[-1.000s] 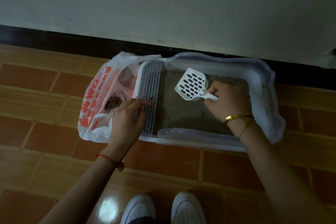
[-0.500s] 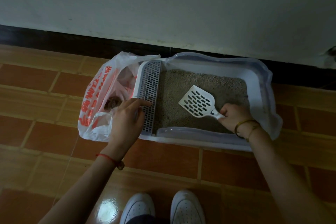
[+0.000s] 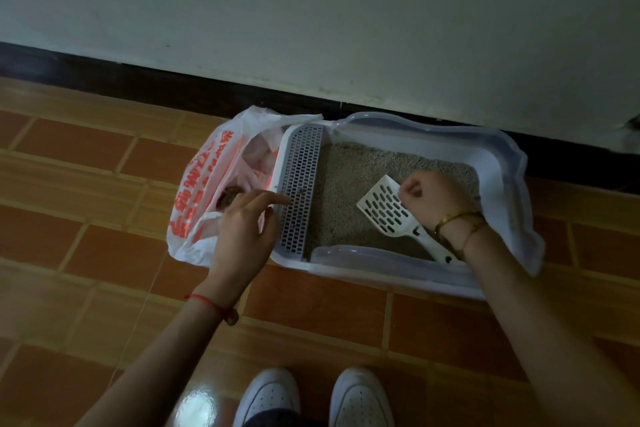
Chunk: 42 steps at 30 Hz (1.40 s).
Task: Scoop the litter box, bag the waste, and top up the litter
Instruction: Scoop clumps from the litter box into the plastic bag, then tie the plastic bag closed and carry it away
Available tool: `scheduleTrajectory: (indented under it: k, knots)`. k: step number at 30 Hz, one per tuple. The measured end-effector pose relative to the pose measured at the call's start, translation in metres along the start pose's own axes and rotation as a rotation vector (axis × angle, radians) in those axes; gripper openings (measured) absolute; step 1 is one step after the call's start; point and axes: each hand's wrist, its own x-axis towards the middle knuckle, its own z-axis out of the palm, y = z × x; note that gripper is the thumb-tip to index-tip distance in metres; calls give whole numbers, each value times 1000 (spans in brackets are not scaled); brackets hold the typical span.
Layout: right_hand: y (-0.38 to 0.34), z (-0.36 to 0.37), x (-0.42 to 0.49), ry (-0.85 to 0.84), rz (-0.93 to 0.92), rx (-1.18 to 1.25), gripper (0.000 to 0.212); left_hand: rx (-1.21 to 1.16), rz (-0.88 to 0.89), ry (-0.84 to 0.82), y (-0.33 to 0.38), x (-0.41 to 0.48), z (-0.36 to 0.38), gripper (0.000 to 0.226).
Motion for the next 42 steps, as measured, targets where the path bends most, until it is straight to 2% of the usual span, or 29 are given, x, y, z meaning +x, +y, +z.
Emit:
scheduleTrajectory:
  k: [8, 13, 17, 22, 26, 31, 35, 38, 42]
  knots:
    - [-83, 1, 38, 190, -319, -57, 18, 45, -91, 40, -19, -12, -26, 27]
    - [-116, 23, 83, 194, -423, -121, 19, 56, -128, 73, -29, -22, -42, 27]
    - [-133, 37, 112, 181, -474, -201, 27, 118, -155, 108, -42, -28, -51, 32]
    - [-146, 50, 133, 142, -471, -430, 26, 161, -239, 110, -57, -34, -54, 37]
    - [-158, 53, 139, 120, -430, -616, 28, 138, -271, 73, -62, -34, -53, 34]
    - [-164, 57, 143, 120, -428, -703, 28, 135, -307, 24, -64, -32, -51, 30]
    - [-161, 54, 145, 208, -493, -612, 20, 111, -310, 59, -62, -32, -51, 18]
    - [-163, 51, 141, 264, -497, -399, 19, 50, -286, 152, -59, -31, -56, 13]
    - [-181, 42, 132, 191, -467, -103, 20, 23, -247, 284, -53, -24, -70, 9]
